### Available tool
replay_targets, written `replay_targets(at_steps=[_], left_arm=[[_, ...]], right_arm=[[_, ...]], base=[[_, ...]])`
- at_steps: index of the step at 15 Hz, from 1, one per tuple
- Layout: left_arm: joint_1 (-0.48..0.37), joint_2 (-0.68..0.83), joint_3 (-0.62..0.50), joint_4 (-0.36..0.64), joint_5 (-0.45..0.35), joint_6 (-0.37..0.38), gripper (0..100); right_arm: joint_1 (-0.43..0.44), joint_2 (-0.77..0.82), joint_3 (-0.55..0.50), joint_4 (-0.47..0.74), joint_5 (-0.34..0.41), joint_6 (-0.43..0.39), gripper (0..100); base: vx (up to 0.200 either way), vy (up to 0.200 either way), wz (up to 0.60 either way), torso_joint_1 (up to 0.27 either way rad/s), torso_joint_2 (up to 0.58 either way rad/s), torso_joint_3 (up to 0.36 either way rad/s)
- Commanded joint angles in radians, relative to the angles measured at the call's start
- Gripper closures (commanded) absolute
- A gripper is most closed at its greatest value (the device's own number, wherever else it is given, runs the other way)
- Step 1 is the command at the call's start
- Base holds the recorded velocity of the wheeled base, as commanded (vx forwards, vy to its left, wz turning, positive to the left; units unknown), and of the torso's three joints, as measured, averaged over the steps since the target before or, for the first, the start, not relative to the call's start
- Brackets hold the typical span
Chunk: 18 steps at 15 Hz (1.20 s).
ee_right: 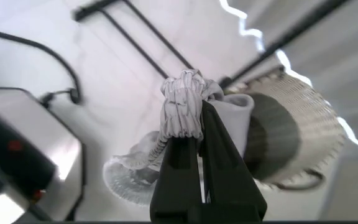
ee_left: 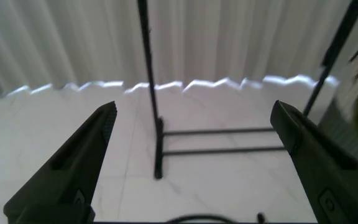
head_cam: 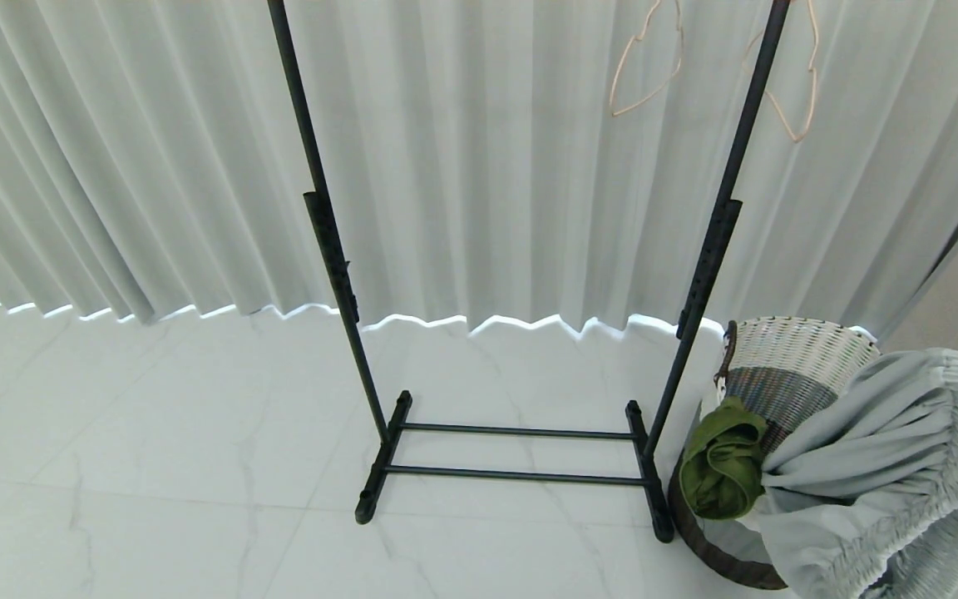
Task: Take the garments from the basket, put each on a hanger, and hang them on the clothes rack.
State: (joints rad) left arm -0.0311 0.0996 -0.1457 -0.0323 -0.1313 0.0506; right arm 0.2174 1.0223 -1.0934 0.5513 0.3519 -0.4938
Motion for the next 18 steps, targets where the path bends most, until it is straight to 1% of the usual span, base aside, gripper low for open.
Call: replay_targets(at_steps=[1,2,3,5,6,7,8,9,10,11,12,13,14,15,16,17,18], left_arm=[[-0.081,0.379,-0.253,-0.084,-0.036,-0.043,0],[-0.11,0.471,-0.299,-0.09,-0.057,-0.005,0],[-0.165,0.555,-0.345,-0.092,-0.067,0.026,0],[-0.317,0.73,-0.454,-0.107,-0.065,0.028,0],[-0.379,0.824,-0.499,-0.143,-0.064,0.017,0],[-0.411,0.907,-0.526,-0.19,-0.064,-0.003,0],[-0.451,1.028,-0.561,-0.279,-0.062,-0.032,0],[-0.49,1.111,-0.587,-0.339,-0.051,-0.045,0],[-0.54,1.171,-0.609,-0.365,-0.024,-0.045,0],[-0.583,1.21,-0.627,-0.366,0.005,-0.046,0],[-0.681,1.29,-0.658,-0.368,0.067,-0.064,0],[-0.765,1.33,-0.67,-0.368,0.096,-0.11,0],[-0.787,1.341,-0.672,-0.368,0.104,-0.124,0],[-0.937,1.431,-0.681,-0.373,0.203,-0.236,0],[-1.007,1.494,-0.696,-0.39,0.269,-0.29,0],[-1.069,1.568,-0.724,-0.432,0.331,-0.344,0],[-1.11,1.629,-0.752,-0.469,0.368,-0.374,0]], right_arm=[[0.026,0.008,-0.01,-0.004,0.016,0.021,100],[0.036,0.008,-0.013,-0.014,0.033,0.051,100],[0.046,0.008,-0.019,-0.042,0.052,0.087,100],[0.085,0.015,-0.026,-0.106,0.053,0.173,100],[0.097,0.015,-0.026,-0.119,0.052,0.199,100],[0.099,0.015,-0.026,-0.119,0.052,0.205,100],[0.099,0.016,-0.028,-0.12,0.048,0.204,100],[0.1,0.016,-0.031,-0.12,0.047,0.202,100],[0.103,0.018,-0.031,-0.122,0.045,0.199,100],[0.109,0.016,-0.031,-0.122,0.045,0.199,100],[0.125,0.015,-0.029,-0.122,0.044,0.199,100],[0.129,0.012,-0.025,-0.122,0.044,0.201,100],[0.129,0.012,-0.025,-0.122,0.044,0.201,100],[0.134,0.008,-0.025,-0.122,0.044,0.201,100],[0.142,0.008,-0.028,-0.122,0.041,0.201,100],[0.145,0.01,-0.029,-0.122,0.032,0.199,100],[0.146,0.012,-0.029,-0.122,0.007,0.198,100]], base=[[0.0,0.0,0.0,0.0,0.0,0.0],[0.0,0.0,0.0,0.0,0.0,0.0],[0.0,0.0,0.0,0.0,0.0,0.0],[0.0,0.0,0.0,0.0,0.0,0.0],[0.0,0.0,0.0,0.0,0.0,0.0],[0.0,0.0,0.0,0.0,0.0,0.0],[0.0,0.0,0.0,0.0,0.0,0.0],[0.0,0.0,0.0,0.0,0.0,0.0],[0.0,0.0,0.0,0.0,0.0,0.0],[0.0,0.0,0.0,0.0,0.0,0.0],[0.0,0.0,0.0,0.0,0.0,0.0],[0.0,0.0,0.0,0.0,0.0,0.0],[0.0,0.0,0.0,0.0,0.0,0.0],[0.0,0.0,0.0,0.0,0.0,0.0],[0.0,0.0,0.0,0.0,0.0,0.0],[0.0,0.0,0.0,0.0,0.0,0.0],[0.0,0.0,0.0,0.0,0.0,0.0]])
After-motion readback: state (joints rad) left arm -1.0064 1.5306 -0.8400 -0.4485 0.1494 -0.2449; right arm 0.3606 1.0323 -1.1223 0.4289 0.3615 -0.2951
